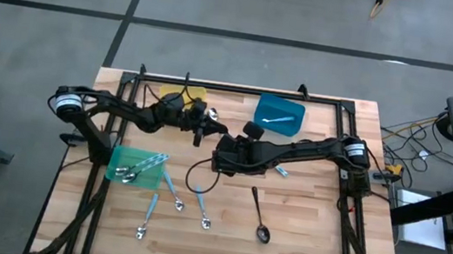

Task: Sort silverware by color (type)
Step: Put the black spoon into the yellow bin

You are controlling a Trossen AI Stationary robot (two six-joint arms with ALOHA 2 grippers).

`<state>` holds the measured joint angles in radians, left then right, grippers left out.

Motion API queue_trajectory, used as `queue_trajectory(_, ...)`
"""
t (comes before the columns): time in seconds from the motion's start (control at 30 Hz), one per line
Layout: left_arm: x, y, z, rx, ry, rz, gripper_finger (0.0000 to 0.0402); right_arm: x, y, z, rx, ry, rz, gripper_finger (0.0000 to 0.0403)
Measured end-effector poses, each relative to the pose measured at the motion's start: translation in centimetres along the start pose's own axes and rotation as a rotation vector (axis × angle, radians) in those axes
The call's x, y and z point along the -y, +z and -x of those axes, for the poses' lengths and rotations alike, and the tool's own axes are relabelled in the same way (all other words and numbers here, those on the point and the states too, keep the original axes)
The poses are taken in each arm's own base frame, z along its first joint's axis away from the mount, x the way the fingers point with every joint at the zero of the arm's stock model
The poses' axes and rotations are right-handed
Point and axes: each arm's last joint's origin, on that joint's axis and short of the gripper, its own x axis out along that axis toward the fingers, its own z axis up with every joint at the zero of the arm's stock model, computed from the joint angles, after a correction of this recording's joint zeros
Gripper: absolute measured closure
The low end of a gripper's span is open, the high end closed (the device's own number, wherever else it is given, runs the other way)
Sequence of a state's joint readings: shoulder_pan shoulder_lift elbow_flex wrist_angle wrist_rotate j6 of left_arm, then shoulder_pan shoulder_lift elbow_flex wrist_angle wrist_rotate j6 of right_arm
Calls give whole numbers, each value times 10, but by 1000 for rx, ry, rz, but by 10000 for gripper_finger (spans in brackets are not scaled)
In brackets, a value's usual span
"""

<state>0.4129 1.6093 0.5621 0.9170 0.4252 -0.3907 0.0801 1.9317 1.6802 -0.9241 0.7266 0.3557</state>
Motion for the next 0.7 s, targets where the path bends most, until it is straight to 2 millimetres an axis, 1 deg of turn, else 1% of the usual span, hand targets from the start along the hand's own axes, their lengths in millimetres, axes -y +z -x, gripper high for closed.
queue_trajectory(0.2, 2, -2, -1, 15, 43, 22, 400, 0, 0, 0, 0, -3, -7, 392)
queue_trajectory(0.3, 1, -2, 1, 16, 47, 31, 400, 1, 0, 1, 3, -3, -26, 384)
queue_trajectory(0.4, 0, 2, 3, 29, 42, 47, 401, 4, 1, 4, 9, -1, -40, 363)
queue_trajectory(0.6, 4, 8, 6, 62, 15, 49, 401, 12, 3, 10, 25, -3, -81, 299)
queue_trajectory(0.7, 3, 12, 10, 80, 23, 42, 401, 17, 7, 15, 52, 0, -108, 273)
